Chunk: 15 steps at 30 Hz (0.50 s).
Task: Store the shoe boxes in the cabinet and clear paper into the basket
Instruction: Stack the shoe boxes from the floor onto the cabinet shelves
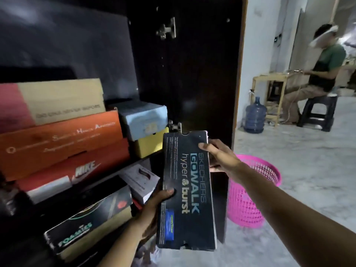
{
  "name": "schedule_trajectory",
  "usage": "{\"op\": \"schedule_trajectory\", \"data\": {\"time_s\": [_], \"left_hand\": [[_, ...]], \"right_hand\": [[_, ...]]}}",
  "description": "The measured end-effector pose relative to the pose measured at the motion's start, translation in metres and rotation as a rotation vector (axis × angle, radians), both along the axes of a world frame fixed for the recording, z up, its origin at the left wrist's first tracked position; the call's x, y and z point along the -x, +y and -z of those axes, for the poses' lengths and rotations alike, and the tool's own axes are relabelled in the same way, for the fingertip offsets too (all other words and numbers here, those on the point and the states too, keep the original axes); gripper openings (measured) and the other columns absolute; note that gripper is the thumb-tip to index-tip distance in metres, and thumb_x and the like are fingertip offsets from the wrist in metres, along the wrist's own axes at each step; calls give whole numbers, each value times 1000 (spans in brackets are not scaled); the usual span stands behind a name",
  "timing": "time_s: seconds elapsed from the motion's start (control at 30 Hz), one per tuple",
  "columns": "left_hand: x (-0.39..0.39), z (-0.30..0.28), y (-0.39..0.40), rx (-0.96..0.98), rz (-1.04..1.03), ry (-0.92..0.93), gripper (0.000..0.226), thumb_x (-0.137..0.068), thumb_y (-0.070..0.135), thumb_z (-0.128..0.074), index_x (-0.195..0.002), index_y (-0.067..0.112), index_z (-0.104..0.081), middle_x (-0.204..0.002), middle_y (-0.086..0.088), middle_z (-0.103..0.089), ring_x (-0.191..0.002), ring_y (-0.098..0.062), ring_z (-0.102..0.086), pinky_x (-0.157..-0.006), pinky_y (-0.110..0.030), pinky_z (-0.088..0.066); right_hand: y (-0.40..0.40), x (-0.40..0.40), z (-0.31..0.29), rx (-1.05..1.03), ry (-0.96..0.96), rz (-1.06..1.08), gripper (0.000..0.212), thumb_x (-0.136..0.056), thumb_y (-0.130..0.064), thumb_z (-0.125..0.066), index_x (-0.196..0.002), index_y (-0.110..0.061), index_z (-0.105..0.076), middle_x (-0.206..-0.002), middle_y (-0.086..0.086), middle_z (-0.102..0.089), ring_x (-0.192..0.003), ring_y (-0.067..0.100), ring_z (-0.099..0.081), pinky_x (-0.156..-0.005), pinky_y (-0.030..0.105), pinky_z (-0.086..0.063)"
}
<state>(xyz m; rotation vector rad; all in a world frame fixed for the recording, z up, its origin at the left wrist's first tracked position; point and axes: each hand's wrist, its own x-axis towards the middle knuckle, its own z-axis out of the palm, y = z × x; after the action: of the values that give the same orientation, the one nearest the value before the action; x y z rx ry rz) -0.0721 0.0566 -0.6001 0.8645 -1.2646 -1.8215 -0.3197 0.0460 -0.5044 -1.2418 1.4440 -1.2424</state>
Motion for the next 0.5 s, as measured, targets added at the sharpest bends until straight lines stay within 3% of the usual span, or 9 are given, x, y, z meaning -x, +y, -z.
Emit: {"op": "schedule_trajectory", "data": {"time_s": [0.07, 0.13, 0.2, 0.3, 0.4, 0.5], "left_hand": [[-17, -13, -7, -16, -53, -1, 92, -53, 39, -90, -135, 8, -63, -119, -23, -74, -104, -36, -74, -81, -40, -61], [-25, -34, -22, 50, -138, 45, 93, -49, 39, -89, -133, 9, -62, -108, -17, -78, -92, -29, -77, -72, -34, -62], [-30, -61, -39, 108, -215, 89, 94, -47, 37, -94, -131, 6, -62, -104, -14, -79, -82, -23, -78, -66, -30, -62], [-36, -102, -68, 198, -321, 123, 72, -76, 30, -81, -142, 11, -59, -130, -16, -71, -111, -32, -73, -97, -45, -58], [-42, -145, -103, 307, -407, 62, 63, -80, 46, -79, -136, 22, -65, -133, -8, -70, -124, -32, -67, -112, -53, -46], [-41, -180, -125, 245, -507, -41, 83, -53, 74, -84, -123, 31, -73, -123, -2, -76, -115, -30, -70, -107, -52, -49]], "right_hand": [[-24, -20, -25, 38, -4, -11, 55, -86, -56, -73, -132, -31, -57, -105, 3, -77, -91, 20, -74, -87, 43, -60], [-41, -37, -45, 57, -29, -70, 71, -79, -68, -74, -138, -34, -53, -111, 4, -77, -97, 22, -76, -82, 41, -60], [-53, -49, -56, 64, -69, -131, 93, -68, -79, -74, -146, -38, -43, -124, 5, -74, -108, 28, -74, -90, 46, -56], [-63, -60, -55, 66, -125, -183, 107, -59, -87, -69, -153, -47, -34, -142, 2, -61, -116, 27, -68, -105, 56, -47], [-61, -71, -41, 53, -202, -260, 97, -56, -89, -70, -143, -53, -48, -140, -6, -65, -121, 24, -66, -105, 56, -48], [-55, -79, -33, 94, -285, -349, 73, -67, -67, -74, -135, -45, -57, -133, -3, -70, -115, 29, -70, -103, 59, -51]]}}
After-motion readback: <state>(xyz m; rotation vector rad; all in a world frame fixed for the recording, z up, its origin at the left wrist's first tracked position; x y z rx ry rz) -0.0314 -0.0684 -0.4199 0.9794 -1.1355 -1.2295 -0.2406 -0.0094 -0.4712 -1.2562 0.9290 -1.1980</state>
